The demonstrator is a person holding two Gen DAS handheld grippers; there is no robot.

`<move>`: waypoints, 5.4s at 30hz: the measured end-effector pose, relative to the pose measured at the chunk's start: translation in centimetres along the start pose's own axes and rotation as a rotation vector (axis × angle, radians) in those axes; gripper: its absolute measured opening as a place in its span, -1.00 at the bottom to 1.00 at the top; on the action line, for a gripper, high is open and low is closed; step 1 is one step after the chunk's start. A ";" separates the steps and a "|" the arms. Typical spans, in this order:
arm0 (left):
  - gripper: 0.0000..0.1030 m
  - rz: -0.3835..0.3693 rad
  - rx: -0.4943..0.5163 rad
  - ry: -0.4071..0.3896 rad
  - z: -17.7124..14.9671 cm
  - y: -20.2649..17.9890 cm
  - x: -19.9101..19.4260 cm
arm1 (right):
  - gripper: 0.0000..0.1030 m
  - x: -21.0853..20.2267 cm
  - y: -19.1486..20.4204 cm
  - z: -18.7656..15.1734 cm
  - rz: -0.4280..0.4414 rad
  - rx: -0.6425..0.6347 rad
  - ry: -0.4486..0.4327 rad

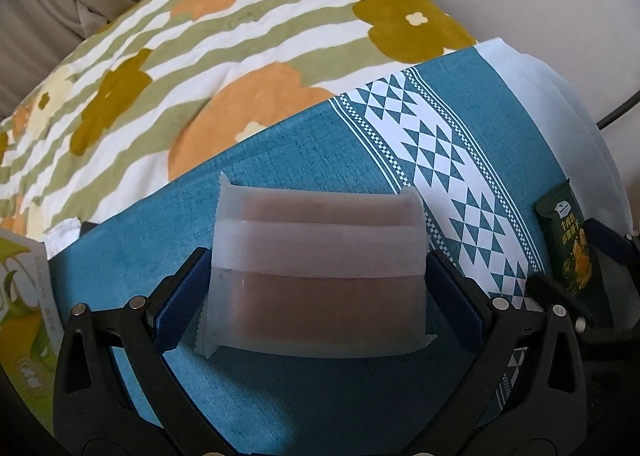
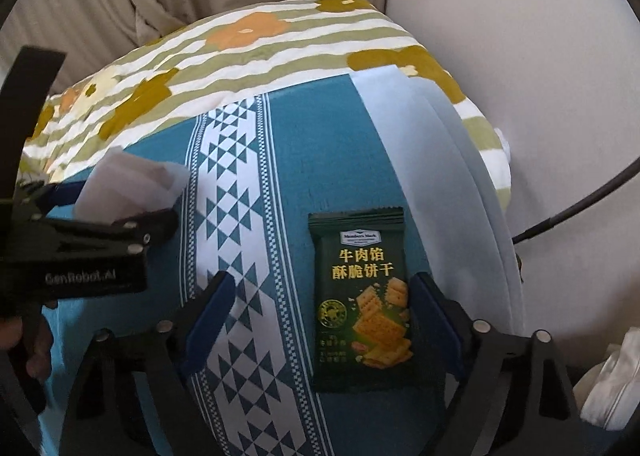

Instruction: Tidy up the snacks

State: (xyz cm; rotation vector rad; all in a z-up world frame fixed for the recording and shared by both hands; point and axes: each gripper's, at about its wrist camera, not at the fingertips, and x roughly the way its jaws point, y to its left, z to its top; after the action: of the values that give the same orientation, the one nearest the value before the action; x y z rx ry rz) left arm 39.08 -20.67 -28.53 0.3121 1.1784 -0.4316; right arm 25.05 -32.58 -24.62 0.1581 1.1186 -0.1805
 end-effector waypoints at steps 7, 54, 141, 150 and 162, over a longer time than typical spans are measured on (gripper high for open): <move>0.94 -0.012 0.019 -0.006 -0.2 0.1 -0.1 | 0.38 0.7 -1.2 0.7 -0.010 -0.030 0.026; 0.38 0.098 -0.194 -0.357 -9.3 3.9 -29.0 | -0.22 -19.2 7.5 0.3 0.268 -0.322 -0.285; 0.99 0.291 -0.353 -0.622 -33.3 8.1 -46.9 | 0.99 -36.8 16.3 -13.3 0.113 -0.207 -0.572; 0.99 0.293 -0.346 -0.642 -33.7 6.5 -47.3 | 0.99 -37.3 14.7 -14.5 0.122 -0.181 -0.593; 0.99 0.298 -0.341 -0.643 -33.6 6.5 -47.2 | 0.99 -37.3 14.5 -14.7 0.124 -0.177 -0.598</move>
State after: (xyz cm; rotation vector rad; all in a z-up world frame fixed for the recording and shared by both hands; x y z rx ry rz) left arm -0.17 7.83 3.72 0.0370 0.5453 -0.0489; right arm -0.50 -12.88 3.25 0.0099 0.5229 -0.0122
